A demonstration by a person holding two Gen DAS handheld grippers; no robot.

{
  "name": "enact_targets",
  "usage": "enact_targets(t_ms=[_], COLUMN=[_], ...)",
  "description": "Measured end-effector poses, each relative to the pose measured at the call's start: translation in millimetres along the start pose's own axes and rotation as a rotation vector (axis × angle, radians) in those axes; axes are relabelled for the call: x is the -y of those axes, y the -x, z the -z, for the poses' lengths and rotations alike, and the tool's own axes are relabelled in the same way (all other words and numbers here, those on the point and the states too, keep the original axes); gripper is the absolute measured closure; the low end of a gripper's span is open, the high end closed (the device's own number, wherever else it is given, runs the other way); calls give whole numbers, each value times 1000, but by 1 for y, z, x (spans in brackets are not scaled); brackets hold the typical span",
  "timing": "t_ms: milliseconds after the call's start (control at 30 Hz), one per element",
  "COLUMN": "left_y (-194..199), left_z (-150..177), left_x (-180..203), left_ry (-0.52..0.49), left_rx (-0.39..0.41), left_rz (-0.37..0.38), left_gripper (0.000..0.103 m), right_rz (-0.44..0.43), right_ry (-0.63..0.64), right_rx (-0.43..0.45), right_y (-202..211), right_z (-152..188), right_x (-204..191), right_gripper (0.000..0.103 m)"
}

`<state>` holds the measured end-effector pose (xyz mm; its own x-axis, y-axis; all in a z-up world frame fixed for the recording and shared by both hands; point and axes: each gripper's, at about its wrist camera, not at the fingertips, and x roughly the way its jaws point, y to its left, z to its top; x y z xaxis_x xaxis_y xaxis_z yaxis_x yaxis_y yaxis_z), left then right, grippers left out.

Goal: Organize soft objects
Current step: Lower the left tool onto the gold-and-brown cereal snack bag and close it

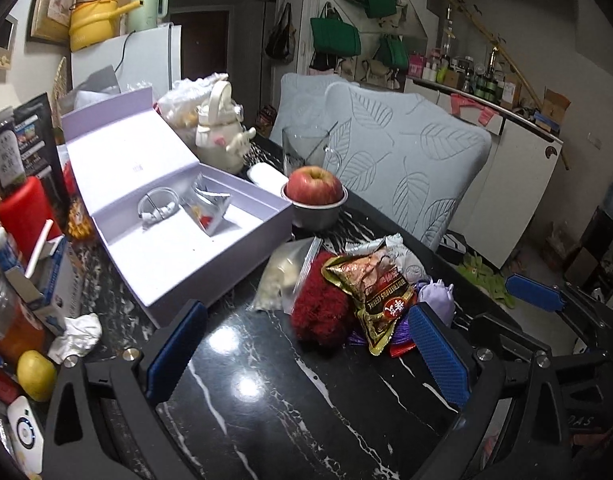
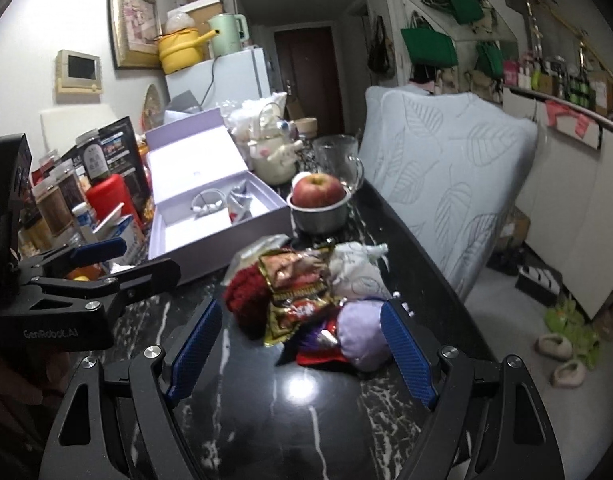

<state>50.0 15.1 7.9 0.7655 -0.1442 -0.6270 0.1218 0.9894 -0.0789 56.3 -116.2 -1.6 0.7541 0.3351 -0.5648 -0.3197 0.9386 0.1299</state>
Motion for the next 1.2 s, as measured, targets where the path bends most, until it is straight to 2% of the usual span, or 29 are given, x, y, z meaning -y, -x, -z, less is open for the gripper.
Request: enact_targets(t_ms=[167, 500, 767, 1000, 1167, 1200], left_y=[-23, -48, -85, -116, -126, -127], left_z=[1, -9, -13, -10, -9, -9], left_x=[7, 32, 59, 61, 53, 53], left_ry=[-8, -38, -53, -11, 16, 20], left_rx=[-39, -34, -95, -174, -179, -176], left_rz=[-1, 55, 99, 83, 70, 70], left_gripper=[1, 1, 1, 1, 1, 3], right_rz=[24, 35, 69, 96, 78, 73], right_ry=[17, -29, -49, -72, -99, -104], right_rx=[-13, -90, -124, -136, -139, -141], right_y=[-15, -42, -50, -52, -56, -58], right_z=[8, 22, 27, 26, 24, 24], right_x=[10, 50, 80, 101, 110, 111], right_gripper=[21, 21, 21, 21, 21, 21])
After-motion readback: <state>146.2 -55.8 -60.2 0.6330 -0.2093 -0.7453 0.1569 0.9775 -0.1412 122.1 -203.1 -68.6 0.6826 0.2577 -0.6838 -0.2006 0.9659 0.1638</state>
